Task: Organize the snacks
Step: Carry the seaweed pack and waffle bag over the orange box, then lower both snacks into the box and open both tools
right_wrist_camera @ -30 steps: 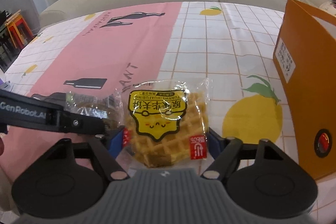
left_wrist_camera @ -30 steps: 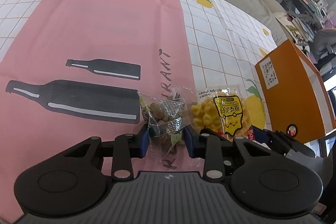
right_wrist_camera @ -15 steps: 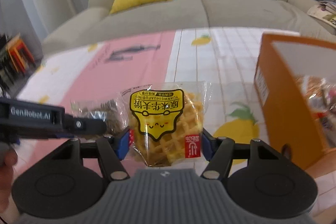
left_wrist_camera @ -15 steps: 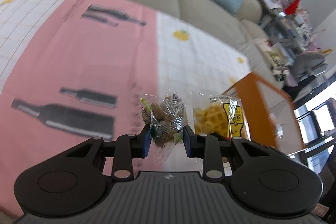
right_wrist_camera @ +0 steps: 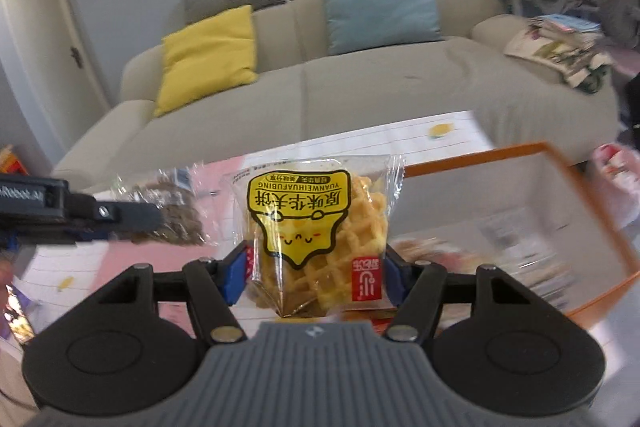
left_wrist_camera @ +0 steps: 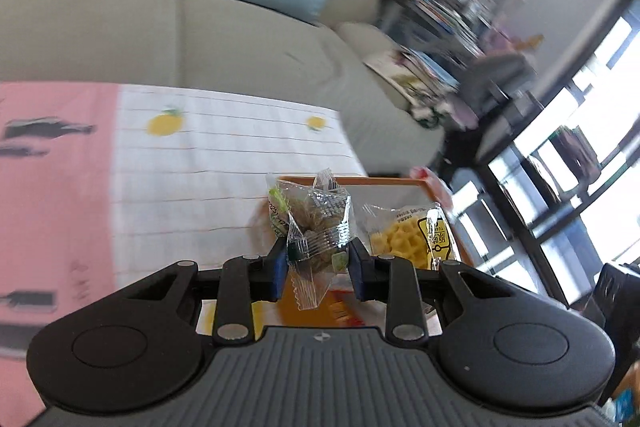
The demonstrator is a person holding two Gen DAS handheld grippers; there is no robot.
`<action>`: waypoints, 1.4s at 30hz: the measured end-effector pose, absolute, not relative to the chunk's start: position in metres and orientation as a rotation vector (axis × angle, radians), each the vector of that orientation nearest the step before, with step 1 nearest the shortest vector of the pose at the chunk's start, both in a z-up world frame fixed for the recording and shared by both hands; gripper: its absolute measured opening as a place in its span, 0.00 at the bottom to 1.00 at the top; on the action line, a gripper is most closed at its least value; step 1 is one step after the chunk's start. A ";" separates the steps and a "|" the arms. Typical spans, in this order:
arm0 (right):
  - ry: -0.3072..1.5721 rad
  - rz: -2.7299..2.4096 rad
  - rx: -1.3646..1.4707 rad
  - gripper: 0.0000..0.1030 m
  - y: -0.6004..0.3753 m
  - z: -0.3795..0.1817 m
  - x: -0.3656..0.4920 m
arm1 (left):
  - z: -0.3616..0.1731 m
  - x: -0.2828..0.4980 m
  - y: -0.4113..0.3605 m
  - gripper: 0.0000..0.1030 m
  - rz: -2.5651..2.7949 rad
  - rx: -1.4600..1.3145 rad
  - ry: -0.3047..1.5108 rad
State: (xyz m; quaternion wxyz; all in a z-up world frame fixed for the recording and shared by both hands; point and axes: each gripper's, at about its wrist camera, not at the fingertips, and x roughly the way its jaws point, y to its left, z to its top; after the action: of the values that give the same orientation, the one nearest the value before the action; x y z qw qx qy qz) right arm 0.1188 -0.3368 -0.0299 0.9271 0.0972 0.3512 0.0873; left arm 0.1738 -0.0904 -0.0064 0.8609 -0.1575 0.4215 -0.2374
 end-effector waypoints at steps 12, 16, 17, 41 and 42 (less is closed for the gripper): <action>0.924 0.001 0.132 0.62 -0.442 -0.063 0.176 | -0.042 0.239 -0.229 0.33 -0.651 -0.192 1.045; 0.987 -0.018 0.112 0.62 -0.448 -0.085 0.199 | -0.065 0.256 -0.255 0.33 -0.626 -0.105 1.074; 1.002 -0.026 0.108 0.62 -0.448 -0.089 0.206 | -0.071 0.259 -0.261 0.33 -0.608 -0.069 1.074; 1.059 -0.079 -0.026 0.90 -0.431 -0.097 0.218 | -0.062 0.257 -0.267 0.63 -0.603 0.076 1.026; 1.061 -0.082 -0.031 0.90 -0.429 -0.091 0.216 | -0.055 0.252 -0.264 0.64 -0.607 0.082 1.015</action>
State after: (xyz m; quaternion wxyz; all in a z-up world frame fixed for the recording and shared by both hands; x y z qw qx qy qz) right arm 0.2163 -0.4287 -0.0913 0.8617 -0.0146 0.5056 -0.0392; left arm 0.2524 -0.2645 -0.0549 0.8294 0.0384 0.4784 -0.2861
